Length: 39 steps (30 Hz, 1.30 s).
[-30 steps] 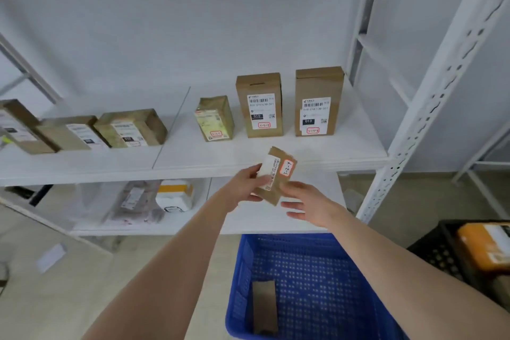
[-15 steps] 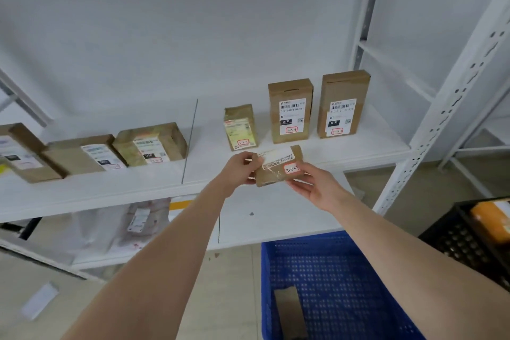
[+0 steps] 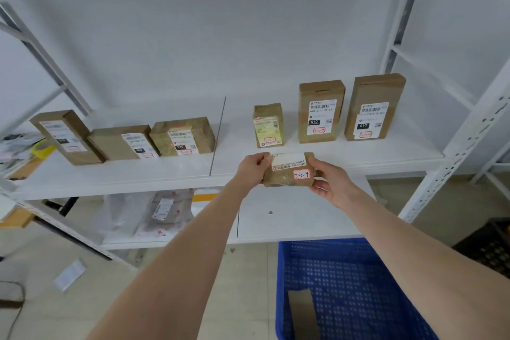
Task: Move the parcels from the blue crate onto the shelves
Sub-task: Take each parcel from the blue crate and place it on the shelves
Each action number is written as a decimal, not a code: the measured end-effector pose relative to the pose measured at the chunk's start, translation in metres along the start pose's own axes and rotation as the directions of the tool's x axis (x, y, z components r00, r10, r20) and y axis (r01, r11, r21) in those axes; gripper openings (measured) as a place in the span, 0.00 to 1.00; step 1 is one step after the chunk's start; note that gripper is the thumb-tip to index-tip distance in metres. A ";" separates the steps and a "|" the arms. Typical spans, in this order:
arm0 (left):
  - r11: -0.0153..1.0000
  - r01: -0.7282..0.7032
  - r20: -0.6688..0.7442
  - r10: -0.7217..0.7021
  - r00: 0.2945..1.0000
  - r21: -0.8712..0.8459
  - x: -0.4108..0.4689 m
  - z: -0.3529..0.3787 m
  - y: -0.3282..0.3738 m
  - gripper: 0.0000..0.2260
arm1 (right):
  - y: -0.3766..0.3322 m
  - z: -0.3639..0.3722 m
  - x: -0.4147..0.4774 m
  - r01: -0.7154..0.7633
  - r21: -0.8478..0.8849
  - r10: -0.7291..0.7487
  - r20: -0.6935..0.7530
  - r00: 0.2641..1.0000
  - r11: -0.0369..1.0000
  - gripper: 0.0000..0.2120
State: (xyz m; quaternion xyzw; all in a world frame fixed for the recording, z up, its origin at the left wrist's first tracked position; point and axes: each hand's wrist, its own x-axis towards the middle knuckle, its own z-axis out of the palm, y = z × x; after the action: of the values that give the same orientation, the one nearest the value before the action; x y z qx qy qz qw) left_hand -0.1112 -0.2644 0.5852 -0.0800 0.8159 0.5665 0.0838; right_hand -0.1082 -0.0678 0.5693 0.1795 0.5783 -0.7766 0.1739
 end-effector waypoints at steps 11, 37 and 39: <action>0.995 -0.016 -0.105 0.026 0.994 0.095 -0.010 -0.017 0.004 0.13 | 0.001 0.014 -0.001 0.037 -0.046 -0.033 0.090 0.995 0.998 0.12; 0.973 -0.056 -0.125 0.086 0.989 0.225 0.107 -0.145 -0.058 0.14 | 0.028 0.163 0.120 0.332 -0.599 -0.407 0.012 0.914 0.728 0.21; 0.966 -0.040 -0.153 0.081 0.985 0.256 0.111 -0.148 -0.068 0.14 | 0.033 0.172 0.125 0.334 -0.653 -0.441 0.000 0.897 0.680 0.20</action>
State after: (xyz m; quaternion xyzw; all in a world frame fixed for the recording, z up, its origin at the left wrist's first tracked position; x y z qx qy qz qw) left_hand -0.2106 -0.4306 0.5492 -0.0893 0.8873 0.4523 0.0094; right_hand -0.2152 -0.2496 0.5270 0.0434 0.8431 -0.5359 0.0092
